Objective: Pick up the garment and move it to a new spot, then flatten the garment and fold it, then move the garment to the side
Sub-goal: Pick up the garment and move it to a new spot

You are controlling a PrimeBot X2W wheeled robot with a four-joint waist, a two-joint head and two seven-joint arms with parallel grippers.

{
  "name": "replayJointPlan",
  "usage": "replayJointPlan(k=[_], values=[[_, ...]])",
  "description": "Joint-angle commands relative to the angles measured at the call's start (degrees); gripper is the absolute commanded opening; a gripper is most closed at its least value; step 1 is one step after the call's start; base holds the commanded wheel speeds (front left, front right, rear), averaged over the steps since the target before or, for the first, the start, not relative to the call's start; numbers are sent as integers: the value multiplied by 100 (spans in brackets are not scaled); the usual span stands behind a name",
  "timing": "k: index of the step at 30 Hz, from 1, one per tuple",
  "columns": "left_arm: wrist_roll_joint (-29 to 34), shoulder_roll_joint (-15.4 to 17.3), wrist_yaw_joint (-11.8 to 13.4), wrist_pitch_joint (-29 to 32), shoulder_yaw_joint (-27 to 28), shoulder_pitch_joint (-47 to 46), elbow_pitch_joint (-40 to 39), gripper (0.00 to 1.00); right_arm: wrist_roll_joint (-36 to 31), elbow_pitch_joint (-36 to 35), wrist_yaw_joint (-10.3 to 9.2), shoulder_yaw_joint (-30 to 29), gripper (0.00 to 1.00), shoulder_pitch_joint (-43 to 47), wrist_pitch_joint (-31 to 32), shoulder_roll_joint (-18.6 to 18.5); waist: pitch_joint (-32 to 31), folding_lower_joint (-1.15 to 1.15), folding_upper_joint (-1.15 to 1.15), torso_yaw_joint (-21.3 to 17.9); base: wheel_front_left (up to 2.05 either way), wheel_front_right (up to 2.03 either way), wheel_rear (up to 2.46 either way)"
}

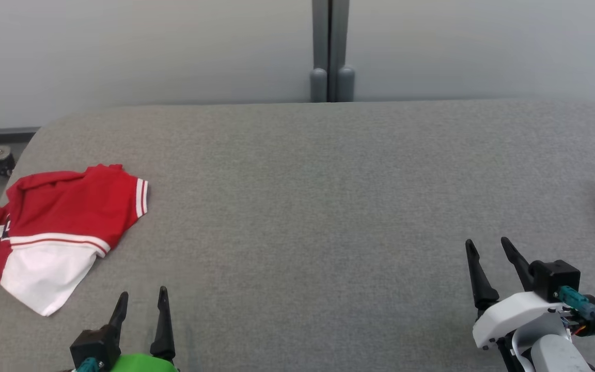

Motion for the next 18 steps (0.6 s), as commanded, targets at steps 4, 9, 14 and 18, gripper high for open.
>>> replayJointPlan(k=[4, 9, 14, 18], values=[[32, 24, 34, -2, 130, -45, 71, 100, 144, -27, -10, 134, 100, -37, -25, -20, 154, 0, 0, 954, 0, 0, 0], [-2, 23, 48, -1, 303, 9, 148, 100, 221, -23, -10, 321, 100, -120, -25, -20, 255, 0, 0, 1605, 0, 0, 0], [-23, 21, 44, -1, 468, 52, 151, 100, 264, 13, -10, 459, 100, -172, -25, -22, 336, 0, 0, 2100, 0, 0, 0], [-45, 21, 24, -1, 584, 94, 168, 100, 287, 66, -10, 553, 100, -182, -26, -24, 361, 0, 0, 2354, 0, 0, 0]])
